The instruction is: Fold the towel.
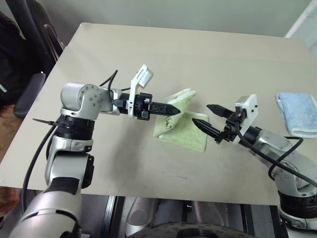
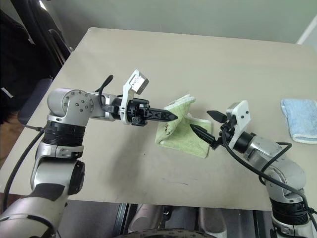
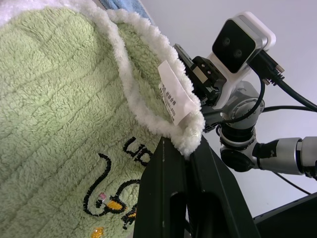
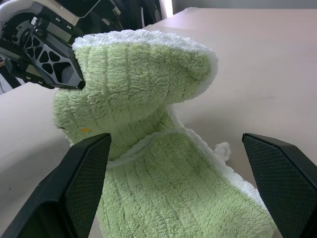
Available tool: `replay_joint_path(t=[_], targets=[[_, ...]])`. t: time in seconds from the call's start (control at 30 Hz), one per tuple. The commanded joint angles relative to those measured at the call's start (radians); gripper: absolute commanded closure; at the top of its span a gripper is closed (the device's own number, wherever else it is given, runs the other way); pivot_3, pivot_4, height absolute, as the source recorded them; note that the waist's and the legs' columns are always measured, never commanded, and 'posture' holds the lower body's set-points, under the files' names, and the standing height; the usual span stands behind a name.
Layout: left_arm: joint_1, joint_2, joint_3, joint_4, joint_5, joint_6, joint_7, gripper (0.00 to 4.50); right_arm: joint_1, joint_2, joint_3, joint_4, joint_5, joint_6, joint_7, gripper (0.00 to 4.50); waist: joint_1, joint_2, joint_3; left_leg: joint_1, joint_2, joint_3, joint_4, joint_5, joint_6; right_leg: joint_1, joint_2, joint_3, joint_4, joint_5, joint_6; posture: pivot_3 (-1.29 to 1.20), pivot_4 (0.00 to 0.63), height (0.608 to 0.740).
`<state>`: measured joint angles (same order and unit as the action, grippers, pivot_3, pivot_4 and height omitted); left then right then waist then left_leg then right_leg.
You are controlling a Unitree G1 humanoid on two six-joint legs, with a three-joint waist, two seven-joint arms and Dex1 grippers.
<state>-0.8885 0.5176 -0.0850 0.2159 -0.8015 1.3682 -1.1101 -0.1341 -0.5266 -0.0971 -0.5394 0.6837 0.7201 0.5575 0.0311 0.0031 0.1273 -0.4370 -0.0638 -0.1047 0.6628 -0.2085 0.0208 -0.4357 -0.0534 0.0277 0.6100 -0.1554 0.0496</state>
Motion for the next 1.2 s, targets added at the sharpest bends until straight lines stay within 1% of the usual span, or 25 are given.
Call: replay_joint_path(t=[0.03,0.07,0.1,0.2,0.27,0.33,0.37,0.47,0.53,0.63,0.77,1.0,1.1,1.13,1.2], targets=[[0.008,-0.175,-0.218,-0.066,0.072,-0.097,0.017,4.47,0.094,-0.160,-0.211,-0.121,0.094,0.050,0.072,0.00,0.025,0.003,0.000,-0.001,-0.001,-0.001,0.000,0.000,0.001,0.002,0.000,0.000,-0.001,-0.001,0.001,0.00,0.150,0.733],[0.018,-0.203,-0.260,-0.072,0.095,-0.121,0.019,4.47,0.113,-0.202,-0.253,-0.145,0.134,0.066,0.098,0.00,0.037,0.006,0.000,-0.001,-0.004,-0.001,0.001,0.000,0.000,0.005,-0.004,0.001,0.000,-0.004,0.006,0.00,0.150,0.733],[0.023,-0.211,-0.274,-0.072,0.108,-0.134,0.016,4.47,0.121,-0.226,-0.271,-0.157,0.165,0.076,0.110,0.00,0.040,0.006,0.000,-0.001,-0.006,-0.001,0.003,-0.004,-0.002,0.006,-0.006,0.001,0.000,-0.005,0.007,0.00,0.150,0.733],[0.028,-0.217,-0.290,-0.068,0.125,-0.155,0.006,4.47,0.132,-0.272,-0.319,-0.160,0.222,0.090,0.116,0.00,0.019,-0.005,0.007,-0.002,-0.007,0.005,0.005,-0.012,-0.005,0.005,-0.009,0.002,-0.001,-0.004,0.008,0.00,0.150,0.733],[0.030,-0.220,-0.298,-0.062,0.132,-0.167,0.003,4.47,0.134,-0.291,-0.346,-0.163,0.255,0.100,0.115,0.00,0.006,-0.007,0.008,0.000,-0.005,0.006,0.004,-0.012,-0.008,0.004,-0.007,0.002,0.000,-0.003,0.006,0.00,0.150,0.733],[0.030,-0.222,-0.301,-0.057,0.135,-0.173,0.002,4.47,0.138,-0.305,-0.361,-0.164,0.273,0.103,0.115,0.00,0.004,-0.005,0.007,0.002,-0.005,0.006,0.002,-0.010,-0.008,0.004,-0.007,0.002,0.000,-0.006,0.011,0.00,0.150,0.733],[0.031,-0.225,-0.300,-0.054,0.137,-0.175,0.003,4.47,0.140,-0.312,-0.367,-0.165,0.281,0.105,0.116,0.00,0.005,-0.005,0.007,0.002,-0.004,0.007,0.002,-0.008,-0.005,0.005,-0.007,0.002,0.001,-0.009,0.017,0.00,0.150,0.733],[0.032,-0.236,-0.297,-0.058,0.135,-0.175,0.008,4.47,0.146,-0.331,-0.371,-0.167,0.292,0.106,0.114,0.00,0.007,-0.005,0.007,0.001,-0.005,0.007,0.002,-0.002,0.005,0.006,-0.007,0.003,0.000,-0.010,0.022,0.00,0.150,0.733],[0.033,-0.237,-0.299,-0.060,0.136,-0.177,0.007,4.47,0.149,-0.338,-0.368,-0.169,0.295,0.106,0.110,0.00,0.010,-0.005,0.007,0.000,-0.005,0.006,0.003,-0.003,0.005,0.006,-0.007,0.004,-0.001,-0.007,0.027,0.00,0.150,0.733],[0.034,-0.236,-0.302,-0.061,0.139,-0.182,0.004,4.47,0.151,-0.341,-0.365,-0.171,0.299,0.103,0.106,0.00,0.012,-0.005,0.007,-0.001,-0.006,0.006,0.003,-0.003,0.006,0.006,-0.007,0.004,-0.001,-0.006,0.029,0.00,0.150,0.733],[0.004,-0.238,-0.263,-0.008,0.169,-0.232,0.020,4.47,0.164,-0.344,-0.362,-0.183,0.301,0.103,0.100,0.00,0.012,-0.005,0.007,-0.001,-0.006,0.006,0.003,-0.003,0.007,0.006,-0.007,0.004,-0.001,-0.005,0.029,0.00,0.150,0.733],[-0.046,-0.244,-0.235,0.056,0.215,-0.300,0.019,4.47,0.178,-0.357,-0.371,-0.183,0.302,0.100,0.107,0.00,0.013,-0.005,0.007,-0.001,-0.006,0.006,0.003,-0.004,0.008,0.006,-0.007,0.004,-0.001,-0.005,0.030,0.00,0.150,0.733],[-0.055,-0.246,-0.241,0.062,0.227,-0.310,0.007,4.47,0.180,-0.363,-0.368,-0.178,0.297,0.095,0.108,0.00,0.014,-0.005,0.007,-0.001,-0.006,0.006,0.004,-0.004,0.009,0.006,-0.007,0.004,-0.001,-0.004,0.028,0.00,0.150,0.733],[-0.043,-0.243,-0.262,0.047,0.232,-0.311,-0.005,4.47,0.180,-0.362,-0.365,-0.179,0.296,0.094,0.106,0.00,0.014,-0.005,0.007,-0.001,-0.006,0.006,0.004,-0.004,0.009,0.006,-0.007,0.004,-0.001,-0.002,0.025,0.00,0.150,0.733],[-0.030,-0.240,-0.286,0.030,0.239,-0.313,-0.019,4.47,0.180,-0.361,-0.361,-0.179,0.295,0.092,0.104,0.00,0.014,-0.005,0.007,-0.001,-0.006,0.006,0.004,-0.005,0.010,0.006,-0.007,0.004,-0.001,-0.002,0.025,0.00,0.150,0.733]])
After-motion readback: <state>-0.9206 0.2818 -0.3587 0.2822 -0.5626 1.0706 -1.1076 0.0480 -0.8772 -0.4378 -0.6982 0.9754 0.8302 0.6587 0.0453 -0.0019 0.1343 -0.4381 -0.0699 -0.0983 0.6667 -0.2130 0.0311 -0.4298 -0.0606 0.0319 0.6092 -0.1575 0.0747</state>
